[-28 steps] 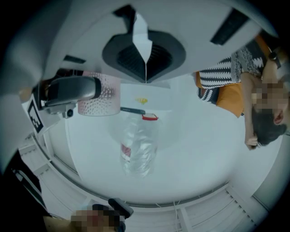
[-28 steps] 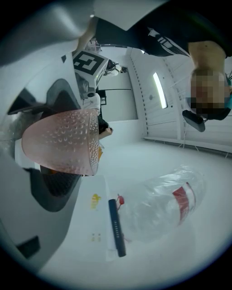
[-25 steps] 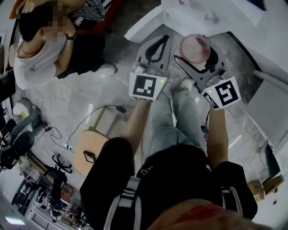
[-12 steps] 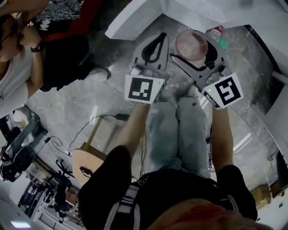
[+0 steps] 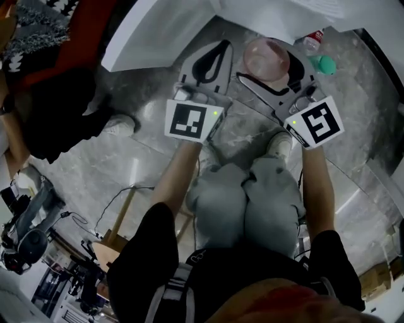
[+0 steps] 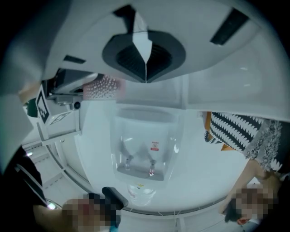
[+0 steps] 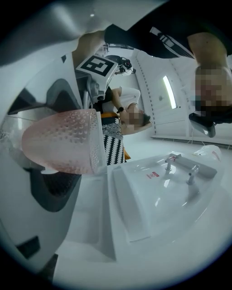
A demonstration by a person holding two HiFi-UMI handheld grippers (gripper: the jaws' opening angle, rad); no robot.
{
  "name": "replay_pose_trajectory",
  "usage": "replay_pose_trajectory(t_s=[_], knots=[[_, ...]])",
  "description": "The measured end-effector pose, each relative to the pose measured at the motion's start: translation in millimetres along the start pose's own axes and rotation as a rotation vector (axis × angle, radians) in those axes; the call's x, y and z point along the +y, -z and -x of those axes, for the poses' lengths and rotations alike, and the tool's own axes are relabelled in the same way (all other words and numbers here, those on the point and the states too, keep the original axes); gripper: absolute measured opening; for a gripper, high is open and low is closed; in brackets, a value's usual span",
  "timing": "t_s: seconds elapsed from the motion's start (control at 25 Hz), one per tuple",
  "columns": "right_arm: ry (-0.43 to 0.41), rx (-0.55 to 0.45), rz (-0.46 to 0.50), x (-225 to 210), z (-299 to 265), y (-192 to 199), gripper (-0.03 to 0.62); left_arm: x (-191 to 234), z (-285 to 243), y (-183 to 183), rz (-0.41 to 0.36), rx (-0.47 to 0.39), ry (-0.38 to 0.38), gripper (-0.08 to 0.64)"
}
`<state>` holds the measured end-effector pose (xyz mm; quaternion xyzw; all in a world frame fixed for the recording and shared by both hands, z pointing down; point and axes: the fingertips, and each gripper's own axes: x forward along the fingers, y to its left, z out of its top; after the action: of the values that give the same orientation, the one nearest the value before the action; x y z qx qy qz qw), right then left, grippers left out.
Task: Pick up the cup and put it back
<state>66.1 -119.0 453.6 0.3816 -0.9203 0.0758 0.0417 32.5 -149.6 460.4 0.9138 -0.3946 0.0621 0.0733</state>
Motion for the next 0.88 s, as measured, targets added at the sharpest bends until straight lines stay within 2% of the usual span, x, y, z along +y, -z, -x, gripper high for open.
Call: replay_pose_trajectory(t_s=[0.08, 0.24, 0.4, 0.52, 0.64, 0.88], knots=[[0.005, -0.004, 0.024, -9, -6, 18, 0.385, 5, -11, 17, -0.008, -0.016, 0.0, 0.014], [0.02, -0.019, 0.015, -25, -13, 44, 0.384, 10, -28, 43, 0.029, -0.038, 0.025, 0.014], [0.041, 0.002, 0.101, -35, -20, 66, 0.385, 15, -35, 61, 0.008, -0.049, 0.044, 0.014], [0.042, -0.028, 0.087, -41, -26, 77, 0.385, 25, -36, 77, 0.005, -0.048, 0.02, 0.014], [0.06, -0.048, 0.061, -51, -28, 87, 0.384, 22, -37, 85, -0.014, -0.042, 0.037, 0.014], [0.094, -0.07, 0.029, -58, -38, 101, 0.384, 28, -23, 93, 0.006, -0.043, 0.029, 0.014]])
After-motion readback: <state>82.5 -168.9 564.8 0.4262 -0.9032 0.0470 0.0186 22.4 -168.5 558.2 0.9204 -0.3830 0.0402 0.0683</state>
